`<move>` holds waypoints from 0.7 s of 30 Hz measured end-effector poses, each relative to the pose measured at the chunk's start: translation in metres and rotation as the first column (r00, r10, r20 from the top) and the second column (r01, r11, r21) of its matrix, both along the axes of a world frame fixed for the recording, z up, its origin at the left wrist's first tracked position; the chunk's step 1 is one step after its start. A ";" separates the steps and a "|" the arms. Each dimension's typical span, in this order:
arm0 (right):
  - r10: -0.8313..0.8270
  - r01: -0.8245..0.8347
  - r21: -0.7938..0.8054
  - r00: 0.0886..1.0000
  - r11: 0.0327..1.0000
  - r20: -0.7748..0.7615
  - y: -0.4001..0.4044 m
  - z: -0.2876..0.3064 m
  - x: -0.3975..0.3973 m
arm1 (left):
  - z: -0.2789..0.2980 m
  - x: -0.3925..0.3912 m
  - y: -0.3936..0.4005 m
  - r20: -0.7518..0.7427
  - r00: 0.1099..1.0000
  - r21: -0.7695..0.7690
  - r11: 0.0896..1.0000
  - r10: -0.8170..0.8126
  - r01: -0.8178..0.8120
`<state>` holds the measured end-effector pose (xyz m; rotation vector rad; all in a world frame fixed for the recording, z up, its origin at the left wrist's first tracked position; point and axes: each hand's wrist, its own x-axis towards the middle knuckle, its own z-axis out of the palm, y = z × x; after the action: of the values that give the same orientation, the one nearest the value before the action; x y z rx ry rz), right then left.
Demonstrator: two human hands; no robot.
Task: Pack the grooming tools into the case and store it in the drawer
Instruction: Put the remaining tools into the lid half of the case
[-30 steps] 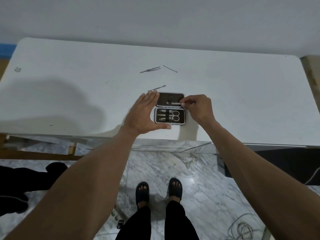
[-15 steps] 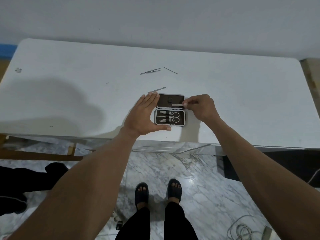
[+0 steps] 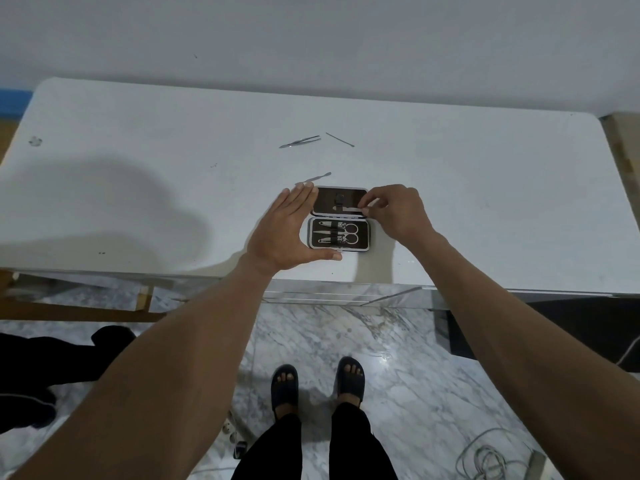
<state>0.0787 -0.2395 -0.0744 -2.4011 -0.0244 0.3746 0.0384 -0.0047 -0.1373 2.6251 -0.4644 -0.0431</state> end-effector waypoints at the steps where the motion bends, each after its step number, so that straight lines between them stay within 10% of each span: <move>1: 0.042 -0.041 -0.035 0.999 0.999 0.012 -0.001 0.001 0.000 | 0.000 0.000 0.000 -0.002 1.000 0.002 1.000 0.000 0.000; 21: 0.244 -0.198 -0.296 0.961 0.935 0.129 -0.003 0.003 0.000 | 0.000 0.000 0.000 0.006 1.000 -0.001 1.000 0.004 -0.004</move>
<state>0.0783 -0.2429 -0.0719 -2.7150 -0.3419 0.2981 0.0384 -0.0049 -0.1374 2.6262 -0.4610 -0.0338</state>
